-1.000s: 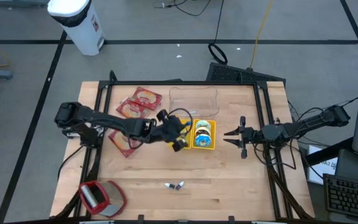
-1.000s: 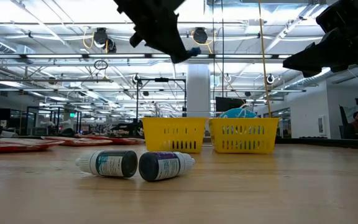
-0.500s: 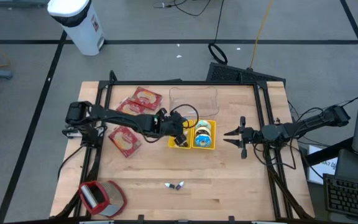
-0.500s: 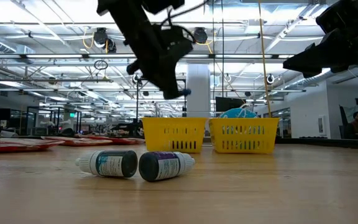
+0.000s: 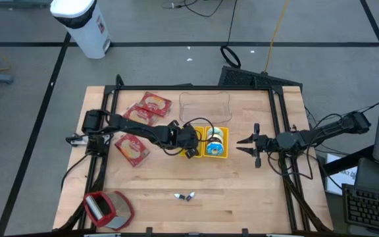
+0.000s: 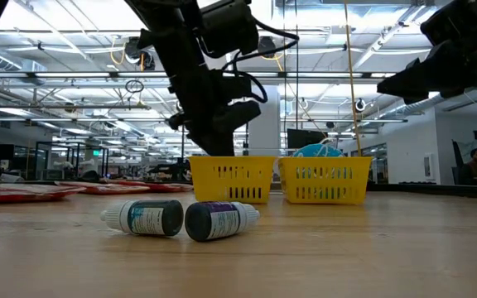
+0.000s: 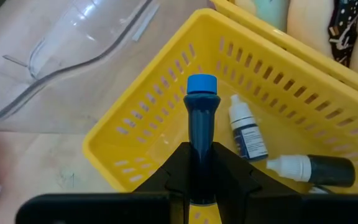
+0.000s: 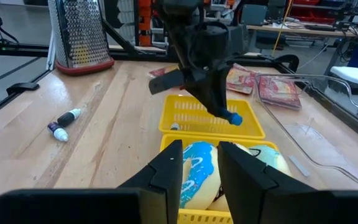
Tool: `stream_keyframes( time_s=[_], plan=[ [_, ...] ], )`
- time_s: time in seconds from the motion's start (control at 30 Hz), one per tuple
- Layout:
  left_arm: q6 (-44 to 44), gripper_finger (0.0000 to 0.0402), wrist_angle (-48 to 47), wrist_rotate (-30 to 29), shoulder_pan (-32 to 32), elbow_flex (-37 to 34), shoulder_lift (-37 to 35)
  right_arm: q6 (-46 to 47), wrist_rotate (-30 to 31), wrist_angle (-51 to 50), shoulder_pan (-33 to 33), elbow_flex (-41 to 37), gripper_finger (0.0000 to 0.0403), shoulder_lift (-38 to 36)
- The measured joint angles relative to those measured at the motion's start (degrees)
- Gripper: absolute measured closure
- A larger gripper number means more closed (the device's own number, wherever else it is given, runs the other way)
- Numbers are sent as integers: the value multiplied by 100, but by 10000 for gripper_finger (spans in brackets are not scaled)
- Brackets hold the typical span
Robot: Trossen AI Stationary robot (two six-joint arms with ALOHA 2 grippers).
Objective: Pick & Place Food Item
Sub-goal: Put the blue food coloring bottle into the left yellow bin
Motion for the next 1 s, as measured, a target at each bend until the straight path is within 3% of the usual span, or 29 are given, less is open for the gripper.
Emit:
stream_keyframes(
  time_s=[0.8,0.9,1.0],
  plan=[
    [-72,354,1,172,0,0,-2,2,0,-4,0,0,312,4],
    [-109,335,19,316,0,0,-2,2,0,-6,0,0,312,4],
    [-245,291,20,314,0,0,-2,2,0,-6,0,0,312,4]
  ],
)
